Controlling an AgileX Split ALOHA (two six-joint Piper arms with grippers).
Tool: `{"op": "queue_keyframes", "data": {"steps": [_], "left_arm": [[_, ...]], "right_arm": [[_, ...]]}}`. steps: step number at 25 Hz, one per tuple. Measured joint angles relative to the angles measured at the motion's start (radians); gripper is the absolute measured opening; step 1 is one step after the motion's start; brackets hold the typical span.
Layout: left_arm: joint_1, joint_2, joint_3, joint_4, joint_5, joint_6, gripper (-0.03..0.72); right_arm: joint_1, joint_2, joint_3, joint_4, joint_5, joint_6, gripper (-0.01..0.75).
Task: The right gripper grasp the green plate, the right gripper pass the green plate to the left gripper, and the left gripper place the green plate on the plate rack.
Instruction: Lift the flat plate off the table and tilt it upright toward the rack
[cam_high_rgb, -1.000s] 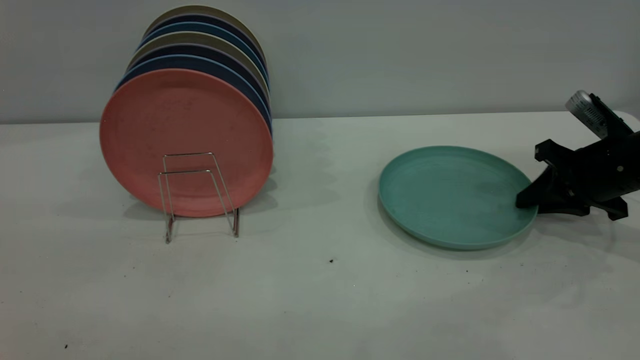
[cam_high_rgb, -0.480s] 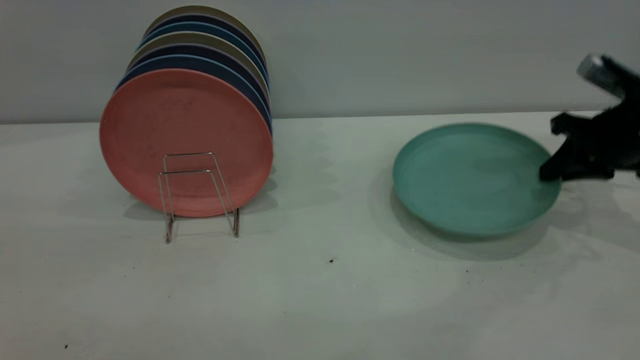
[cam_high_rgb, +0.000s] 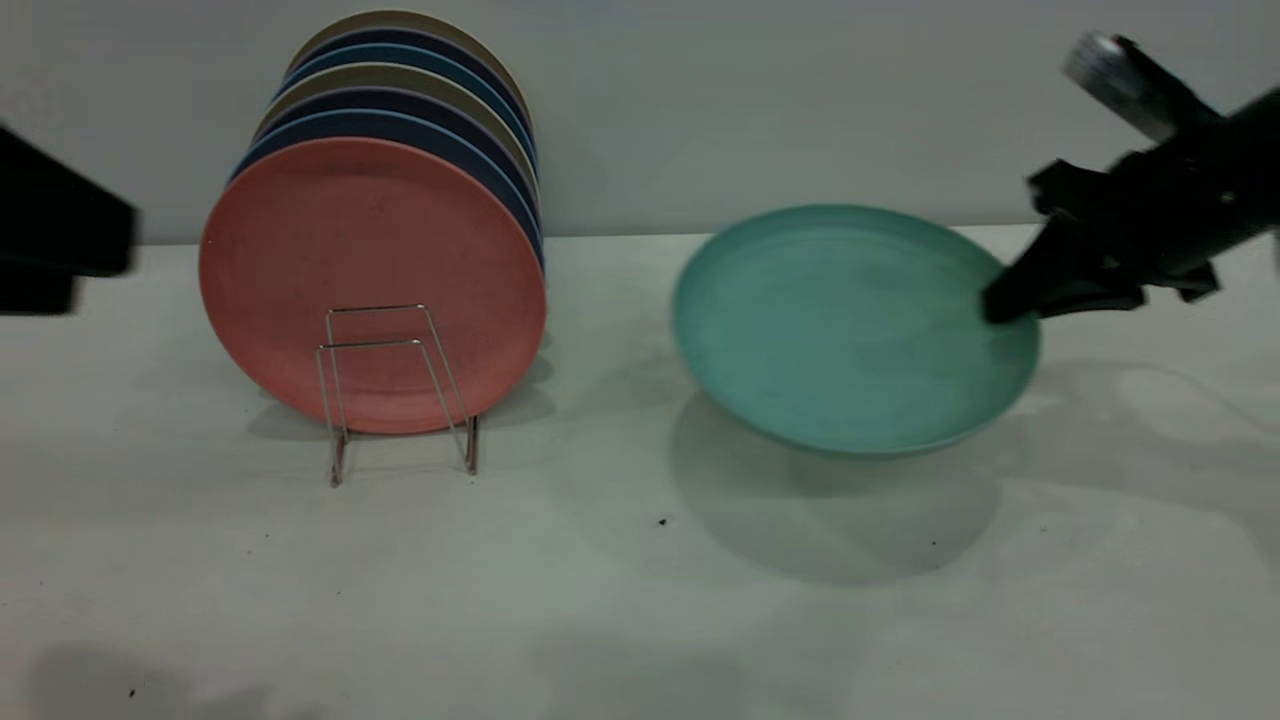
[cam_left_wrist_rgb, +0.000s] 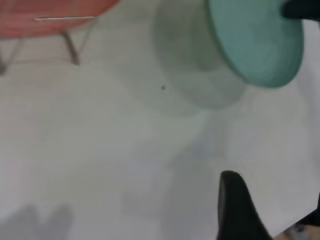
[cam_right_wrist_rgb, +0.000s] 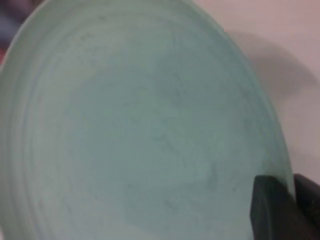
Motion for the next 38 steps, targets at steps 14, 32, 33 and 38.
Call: {"op": "queue_keyframes", "data": {"steps": [14,32,33,38], "left_arm": [[0.0,0.334,-0.042,-0.276,0.016,0.208,0.408],[0.0,0.355,-0.053,-0.327,0.013,0.247,0.408],[0.0,0.355,-0.053,-0.327,0.014,0.248,0.406],[0.0,0.355,-0.053,-0.338,0.009,0.263,0.243]], "right_arm": [[0.208,-0.08,0.0,-0.005,0.087,0.0,0.019],[0.387,-0.096,0.001,0.205,0.204,-0.082,0.019],[0.389,-0.096,0.001,0.245,0.227,-0.117,0.021],[0.392,-0.096,0.001,0.308,0.233,-0.197,0.059]]}}
